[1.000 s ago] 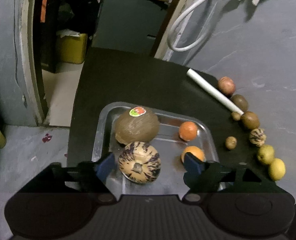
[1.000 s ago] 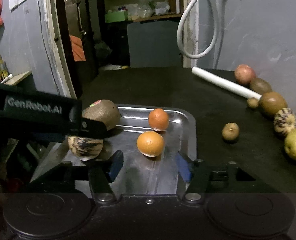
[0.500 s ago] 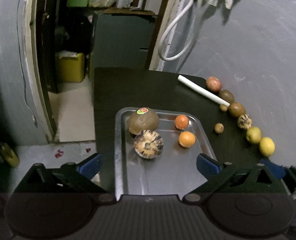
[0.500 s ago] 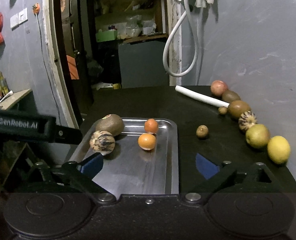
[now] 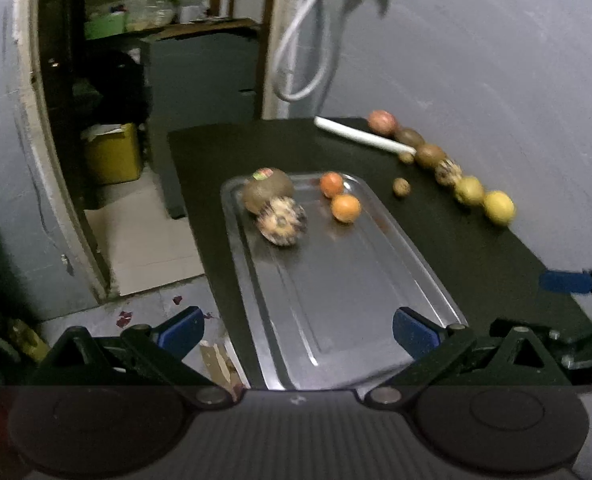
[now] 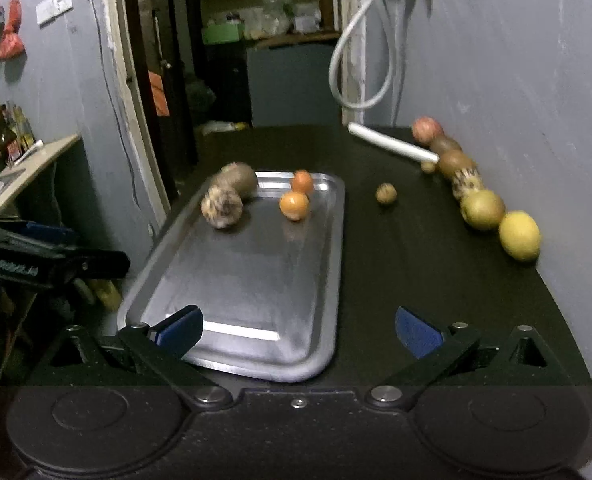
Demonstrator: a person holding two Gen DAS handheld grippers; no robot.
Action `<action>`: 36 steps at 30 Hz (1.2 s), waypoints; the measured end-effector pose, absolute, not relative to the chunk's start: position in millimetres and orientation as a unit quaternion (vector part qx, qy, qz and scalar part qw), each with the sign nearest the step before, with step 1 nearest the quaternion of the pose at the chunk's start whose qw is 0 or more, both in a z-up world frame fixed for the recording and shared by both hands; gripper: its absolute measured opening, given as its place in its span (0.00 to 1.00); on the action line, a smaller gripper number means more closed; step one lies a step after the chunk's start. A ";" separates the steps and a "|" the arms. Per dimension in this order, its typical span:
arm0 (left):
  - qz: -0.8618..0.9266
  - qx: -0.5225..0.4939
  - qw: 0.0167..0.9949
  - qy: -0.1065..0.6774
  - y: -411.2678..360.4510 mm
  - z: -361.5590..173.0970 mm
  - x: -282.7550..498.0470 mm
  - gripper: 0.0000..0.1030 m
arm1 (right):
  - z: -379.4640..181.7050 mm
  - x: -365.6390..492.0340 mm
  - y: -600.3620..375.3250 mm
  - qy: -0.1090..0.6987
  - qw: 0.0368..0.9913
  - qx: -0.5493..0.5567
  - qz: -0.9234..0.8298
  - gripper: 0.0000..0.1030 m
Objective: Organize fruits
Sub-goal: 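Move both tools back toward the row of fruits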
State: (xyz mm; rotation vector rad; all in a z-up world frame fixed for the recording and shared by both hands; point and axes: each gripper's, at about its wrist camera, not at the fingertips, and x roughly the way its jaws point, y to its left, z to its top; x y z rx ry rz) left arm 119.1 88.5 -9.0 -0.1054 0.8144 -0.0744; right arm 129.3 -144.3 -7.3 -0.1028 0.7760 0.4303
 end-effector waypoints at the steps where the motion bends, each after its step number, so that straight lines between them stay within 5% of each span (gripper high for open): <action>1: -0.042 -0.048 0.915 0.398 86.1 -10.5 116.3 0.99 | -8.0 126.4 -147.7 0.383 0.899 -0.050 0.206 0.99; 16: -0.143 -0.005 0.882 0.450 34.2 -33.2 106.2 0.99 | -25.0 109.5 -200.1 0.456 0.882 -0.027 0.112 0.99; 36: -0.139 -0.009 0.866 0.479 -37.5 -42.7 214.3 0.99 | -42.0 182.1 -270.4 0.378 0.926 -0.007 -0.003 0.99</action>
